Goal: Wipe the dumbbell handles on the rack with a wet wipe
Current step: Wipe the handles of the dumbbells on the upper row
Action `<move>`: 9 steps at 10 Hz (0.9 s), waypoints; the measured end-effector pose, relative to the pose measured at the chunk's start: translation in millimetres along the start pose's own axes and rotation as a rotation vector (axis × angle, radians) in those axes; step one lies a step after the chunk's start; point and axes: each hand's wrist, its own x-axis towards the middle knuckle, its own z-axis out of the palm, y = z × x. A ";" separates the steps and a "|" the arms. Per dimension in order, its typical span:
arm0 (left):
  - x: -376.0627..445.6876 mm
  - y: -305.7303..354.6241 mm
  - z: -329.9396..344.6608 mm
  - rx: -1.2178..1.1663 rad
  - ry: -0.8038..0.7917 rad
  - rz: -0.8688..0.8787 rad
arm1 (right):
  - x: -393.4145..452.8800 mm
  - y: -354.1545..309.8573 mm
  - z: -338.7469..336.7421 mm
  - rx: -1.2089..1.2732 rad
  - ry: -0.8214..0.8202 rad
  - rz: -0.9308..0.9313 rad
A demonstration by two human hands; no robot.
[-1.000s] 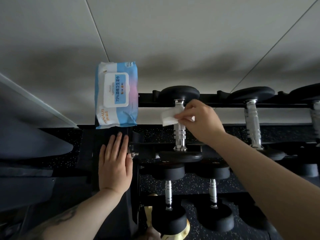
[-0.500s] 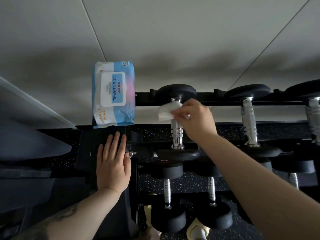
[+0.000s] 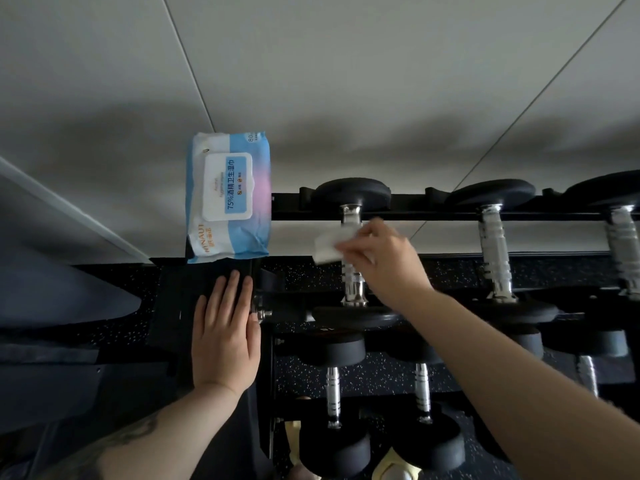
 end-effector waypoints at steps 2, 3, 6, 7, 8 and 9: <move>-0.4 -1.1 0.9 0.009 -0.013 0.004 | 18.3 6.5 -17.1 -0.004 -0.067 -0.001; 0.2 -1.1 0.2 0.011 -0.015 0.002 | 18.1 -0.2 0.2 0.050 0.214 0.086; -0.1 -1.0 0.6 0.004 -0.011 0.004 | 27.6 9.1 -3.3 1.141 0.063 0.723; 0.2 -1.3 0.8 -0.003 -0.001 0.007 | 26.6 10.9 -4.0 1.241 -0.072 0.770; 0.1 -1.2 1.3 -0.006 0.002 0.007 | -6.8 15.3 3.8 1.001 -0.290 0.820; 0.9 -0.7 0.8 0.000 -0.002 0.005 | 6.9 16.4 1.2 1.051 -0.234 0.805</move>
